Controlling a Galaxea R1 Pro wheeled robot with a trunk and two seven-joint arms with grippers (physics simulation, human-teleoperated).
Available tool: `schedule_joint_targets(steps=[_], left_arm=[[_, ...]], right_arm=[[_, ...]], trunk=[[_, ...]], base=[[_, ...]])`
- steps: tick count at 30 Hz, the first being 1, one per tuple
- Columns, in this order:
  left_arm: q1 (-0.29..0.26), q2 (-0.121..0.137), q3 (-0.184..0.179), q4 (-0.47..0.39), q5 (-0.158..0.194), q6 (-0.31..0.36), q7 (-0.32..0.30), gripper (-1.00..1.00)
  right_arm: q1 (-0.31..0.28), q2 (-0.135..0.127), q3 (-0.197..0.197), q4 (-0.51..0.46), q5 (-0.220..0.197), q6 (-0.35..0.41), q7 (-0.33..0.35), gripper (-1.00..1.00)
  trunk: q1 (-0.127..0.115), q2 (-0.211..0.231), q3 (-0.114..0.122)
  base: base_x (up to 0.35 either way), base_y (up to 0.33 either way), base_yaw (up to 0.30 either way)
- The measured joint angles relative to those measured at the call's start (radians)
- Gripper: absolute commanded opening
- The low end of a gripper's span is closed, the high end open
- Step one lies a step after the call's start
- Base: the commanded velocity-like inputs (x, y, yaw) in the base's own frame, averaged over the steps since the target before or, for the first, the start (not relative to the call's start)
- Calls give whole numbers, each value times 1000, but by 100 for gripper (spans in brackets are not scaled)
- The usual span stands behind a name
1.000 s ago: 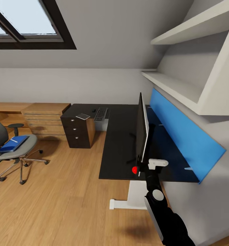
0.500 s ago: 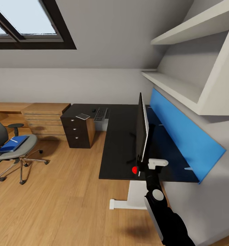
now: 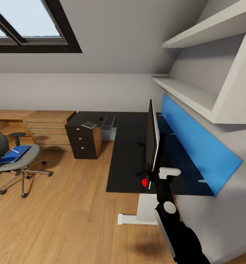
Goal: In the bedroom, organize the workspace by keeping the computer under the desk, ensuring the monitor is on the desk, placing the keyboard on the desk next to the monitor, placing the mouse on the desk next to the keyboard, moving the folder from the swivel chair onto the desk next to the mouse, stacking the notebook on top of the folder with the pen on top of the notebook, and positioning the swivel chair next to the desk.
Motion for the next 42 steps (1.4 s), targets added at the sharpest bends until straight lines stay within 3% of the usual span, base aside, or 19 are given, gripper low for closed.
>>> schedule_joint_targets(steps=[42], left_arm=[[0,0,1,0,0,0,0,100]], right_arm=[[0,-4,2,-3,1,4,0,100]], trunk=[[0,0,0]], base=[[28,11,0]])
